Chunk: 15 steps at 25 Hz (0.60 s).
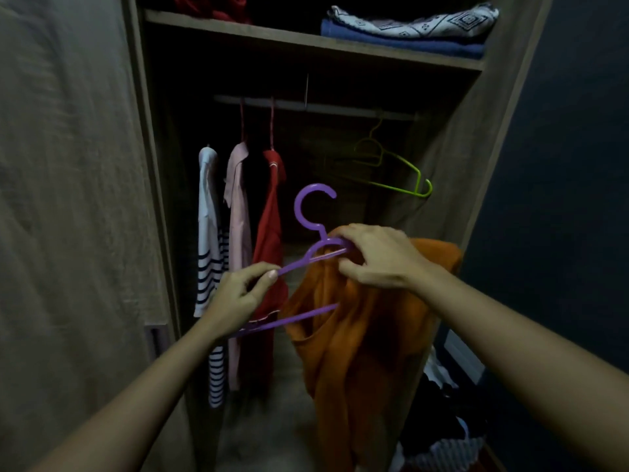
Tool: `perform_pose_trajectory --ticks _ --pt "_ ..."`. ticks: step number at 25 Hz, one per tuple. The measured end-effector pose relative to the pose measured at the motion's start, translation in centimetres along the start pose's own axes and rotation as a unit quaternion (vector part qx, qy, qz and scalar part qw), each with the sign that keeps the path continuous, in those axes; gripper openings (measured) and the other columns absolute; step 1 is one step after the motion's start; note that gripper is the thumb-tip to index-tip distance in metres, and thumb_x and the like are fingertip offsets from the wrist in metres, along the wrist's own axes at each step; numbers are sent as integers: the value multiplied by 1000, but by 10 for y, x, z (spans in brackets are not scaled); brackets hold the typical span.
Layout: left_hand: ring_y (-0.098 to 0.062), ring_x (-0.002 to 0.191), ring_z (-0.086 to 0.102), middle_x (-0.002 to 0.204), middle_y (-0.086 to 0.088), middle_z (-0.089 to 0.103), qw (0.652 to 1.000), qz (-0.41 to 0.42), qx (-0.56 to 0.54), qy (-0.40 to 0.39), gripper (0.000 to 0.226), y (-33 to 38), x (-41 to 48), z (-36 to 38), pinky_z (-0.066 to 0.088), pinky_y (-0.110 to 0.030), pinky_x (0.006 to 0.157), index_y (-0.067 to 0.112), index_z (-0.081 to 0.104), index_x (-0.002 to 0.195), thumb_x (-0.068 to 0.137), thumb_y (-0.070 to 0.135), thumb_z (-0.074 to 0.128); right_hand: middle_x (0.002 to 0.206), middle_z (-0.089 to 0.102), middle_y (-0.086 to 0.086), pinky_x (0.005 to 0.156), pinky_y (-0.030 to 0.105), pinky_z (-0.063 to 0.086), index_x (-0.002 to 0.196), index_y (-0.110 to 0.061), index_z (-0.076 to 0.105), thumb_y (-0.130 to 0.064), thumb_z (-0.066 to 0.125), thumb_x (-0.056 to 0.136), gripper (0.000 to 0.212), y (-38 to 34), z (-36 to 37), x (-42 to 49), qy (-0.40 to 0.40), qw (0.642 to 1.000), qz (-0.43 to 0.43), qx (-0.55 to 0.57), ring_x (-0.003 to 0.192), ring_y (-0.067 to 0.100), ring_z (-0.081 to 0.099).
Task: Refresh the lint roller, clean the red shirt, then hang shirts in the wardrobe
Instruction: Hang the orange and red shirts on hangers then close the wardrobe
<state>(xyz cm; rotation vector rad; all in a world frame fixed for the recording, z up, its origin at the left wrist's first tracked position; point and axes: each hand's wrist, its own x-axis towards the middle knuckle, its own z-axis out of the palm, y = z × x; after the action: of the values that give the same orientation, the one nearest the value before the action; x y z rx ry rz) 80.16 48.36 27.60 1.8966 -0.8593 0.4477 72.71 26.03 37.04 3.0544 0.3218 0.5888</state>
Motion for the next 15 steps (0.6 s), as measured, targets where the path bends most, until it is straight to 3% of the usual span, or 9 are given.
perform_pose_trajectory --ticks 2,3,5,7,9,11,13,15 --pt "17 58 54 57 28 61 999 8 8 51 17 7 0 8 37 -2 58 8 70 100 91 13 57 102 69 -1 61 32 47 111 -27 56 -55 28 88 46 2 0 -7 110 989 -39 -87 85 25 67" --pt "15 73 58 72 23 66 994 30 57 92 19 10 -1 12 41 -5 69 9 68 106 91 13 56 93 70 0 54 29 45 105 -25 59 -54 24 90 48 7 2 -10 135 985 -52 -98 75 27 68" --pt "-14 102 56 109 -1 60 967 70 169 178 28 12 -8 26 42 -27 87 17 59 117 90 19 52 84 71 2 48 26 42 101 -24 61 -50 25 93 46 13 6 -9 157 979 -65 -112 66 28 68" --pt "-25 99 46 112 -8 44 951 134 202 190 24 18 -32 51 39 -36 85 20 53 112 91 30 46 85 72 2 48 27 44 101 -25 62 -48 29 93 42 11 3 -6 190 974 -61 -105 68 28 69" --pt "-23 95 42 113 -8 40 959 152 221 89 31 18 -64 78 36 -34 80 25 53 107 94 47 36 90 72 1 52 32 49 103 -26 62 -49 30 93 41 7 -7 -2 221 971 -57 -67 76 27 69" --pt "-21 103 39 122 -6 37 966 114 232 -25 35 5 -82 89 39 -35 83 34 55 103 91 57 33 92 72 0 55 35 52 104 -26 61 -49 28 93 42 6 -20 -1 237 968 -62 -47 80 24 68" --pt "-20 111 37 128 -5 36 953 138 242 -115 32 -12 -85 83 45 -41 83 35 56 93 90 60 37 91 71 0 56 36 52 105 -26 61 -50 28 94 42 7 -27 0 247 966 -61 -46 81 23 68" --pt "-19 119 36 135 -4 36 937 166 242 -189 33 -13 -81 78 41 -41 88 34 56 92 89 63 39 89 71 1 57 38 53 105 -27 61 -51 26 93 44 8 -27 -5 244 968 -54 -40 81 23 67"
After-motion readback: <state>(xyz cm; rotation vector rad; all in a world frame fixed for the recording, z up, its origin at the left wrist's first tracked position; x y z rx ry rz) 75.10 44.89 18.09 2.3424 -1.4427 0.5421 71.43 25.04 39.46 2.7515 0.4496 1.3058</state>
